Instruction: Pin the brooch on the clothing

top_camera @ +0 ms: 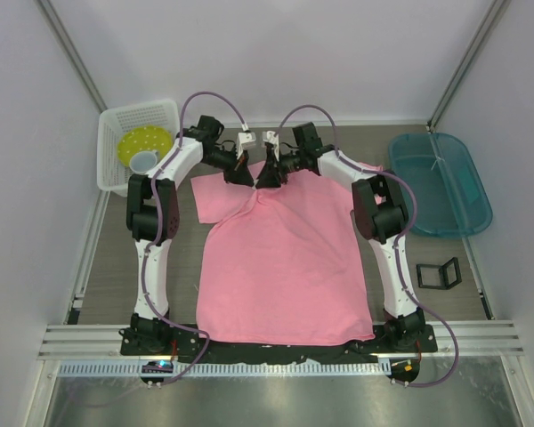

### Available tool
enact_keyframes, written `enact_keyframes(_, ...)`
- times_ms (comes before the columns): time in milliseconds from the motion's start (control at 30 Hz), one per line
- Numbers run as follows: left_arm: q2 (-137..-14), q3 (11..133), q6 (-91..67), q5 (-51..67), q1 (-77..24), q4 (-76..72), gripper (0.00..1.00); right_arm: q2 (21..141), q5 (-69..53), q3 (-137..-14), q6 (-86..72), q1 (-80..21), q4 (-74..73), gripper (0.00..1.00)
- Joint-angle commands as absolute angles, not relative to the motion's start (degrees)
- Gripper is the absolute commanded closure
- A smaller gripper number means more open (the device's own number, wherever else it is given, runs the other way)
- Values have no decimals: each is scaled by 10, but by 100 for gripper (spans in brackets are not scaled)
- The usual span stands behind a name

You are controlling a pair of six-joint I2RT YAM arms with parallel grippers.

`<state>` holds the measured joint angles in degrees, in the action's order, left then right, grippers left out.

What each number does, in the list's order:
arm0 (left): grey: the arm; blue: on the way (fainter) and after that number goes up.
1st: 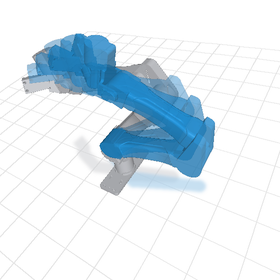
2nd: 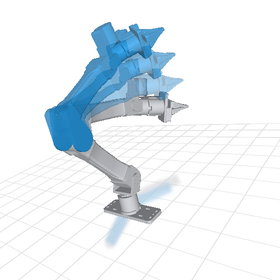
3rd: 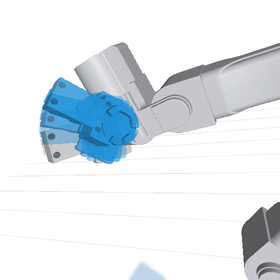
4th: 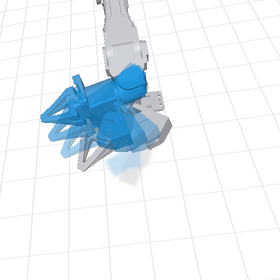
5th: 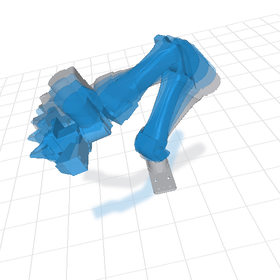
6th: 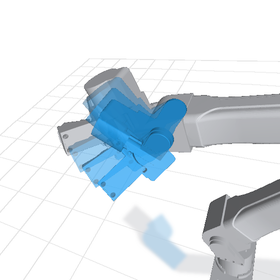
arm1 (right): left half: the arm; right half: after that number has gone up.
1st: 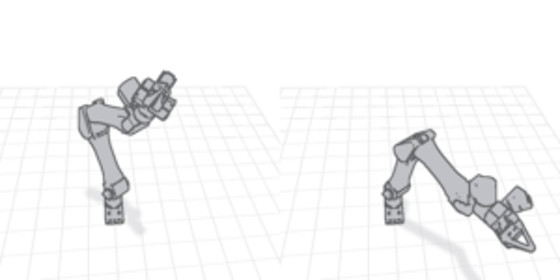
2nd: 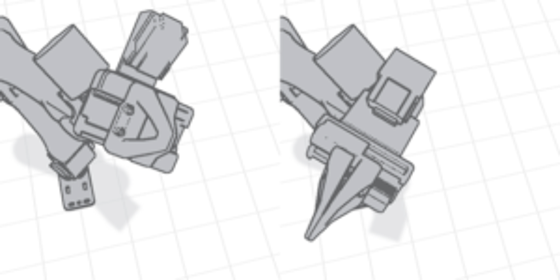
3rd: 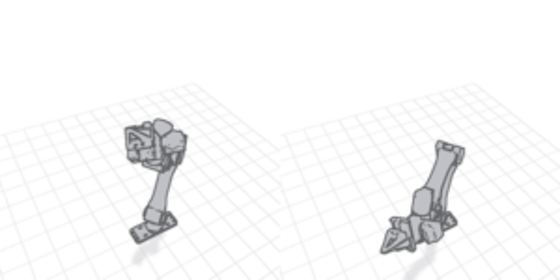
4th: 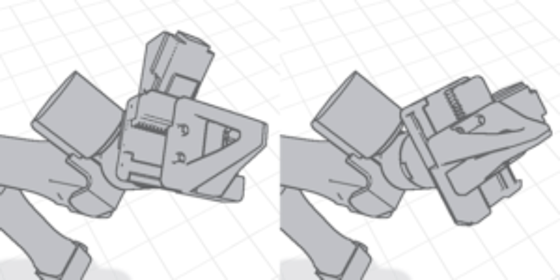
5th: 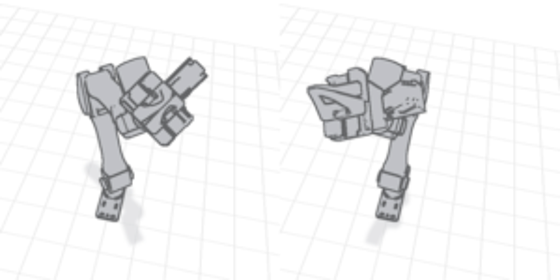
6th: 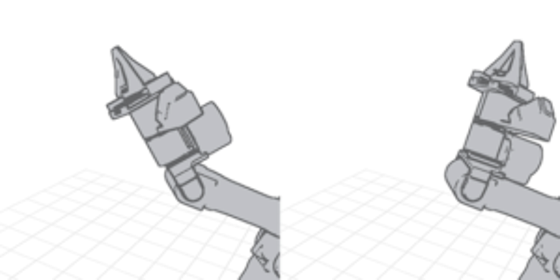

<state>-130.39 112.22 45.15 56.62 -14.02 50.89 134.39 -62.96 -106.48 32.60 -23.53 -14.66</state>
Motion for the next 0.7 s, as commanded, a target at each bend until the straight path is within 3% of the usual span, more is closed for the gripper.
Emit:
enact_keyframes(0,-1300,1139,447,589,-147,511,100,1342,-617,-1094,323,-237,-129,71)
enact_keyframes(667,-1300,1143,459,612,-141,526,100,1338,-587,-1078,416,-230,-170,73)
